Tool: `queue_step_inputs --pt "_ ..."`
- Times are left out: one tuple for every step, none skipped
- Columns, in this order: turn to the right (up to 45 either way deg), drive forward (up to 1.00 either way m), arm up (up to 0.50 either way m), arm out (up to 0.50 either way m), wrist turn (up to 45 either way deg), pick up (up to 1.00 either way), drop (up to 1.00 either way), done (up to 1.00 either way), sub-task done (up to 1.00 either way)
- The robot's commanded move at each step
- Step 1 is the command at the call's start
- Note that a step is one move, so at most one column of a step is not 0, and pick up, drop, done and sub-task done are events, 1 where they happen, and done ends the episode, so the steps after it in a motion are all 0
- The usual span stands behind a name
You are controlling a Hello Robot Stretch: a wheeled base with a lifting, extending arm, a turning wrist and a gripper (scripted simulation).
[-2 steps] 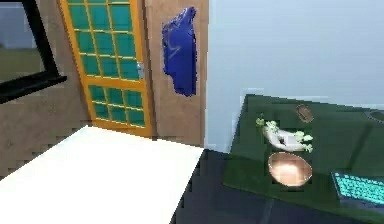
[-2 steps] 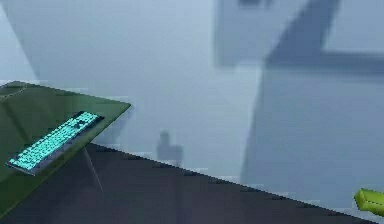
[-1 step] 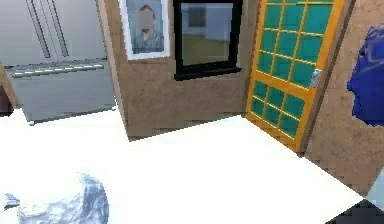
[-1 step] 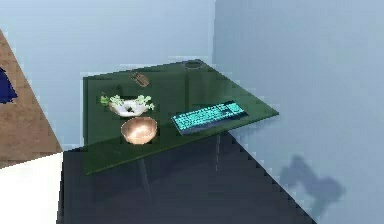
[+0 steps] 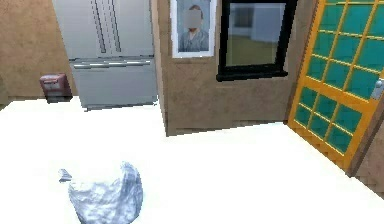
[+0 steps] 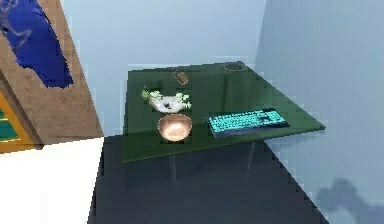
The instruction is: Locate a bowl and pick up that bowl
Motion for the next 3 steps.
queue_step_inputs --pt "0.0 0.00 0.50 0.00 0.0 0.00 0.00 0.00 0.00" --pt "0.0 0.00 0.36 0.00 0.0 0.00 0.00 0.00 0.00" --pt "0.0 0.00 0.00 0.46 0.0 0.00 0.00 0.00 0.00"
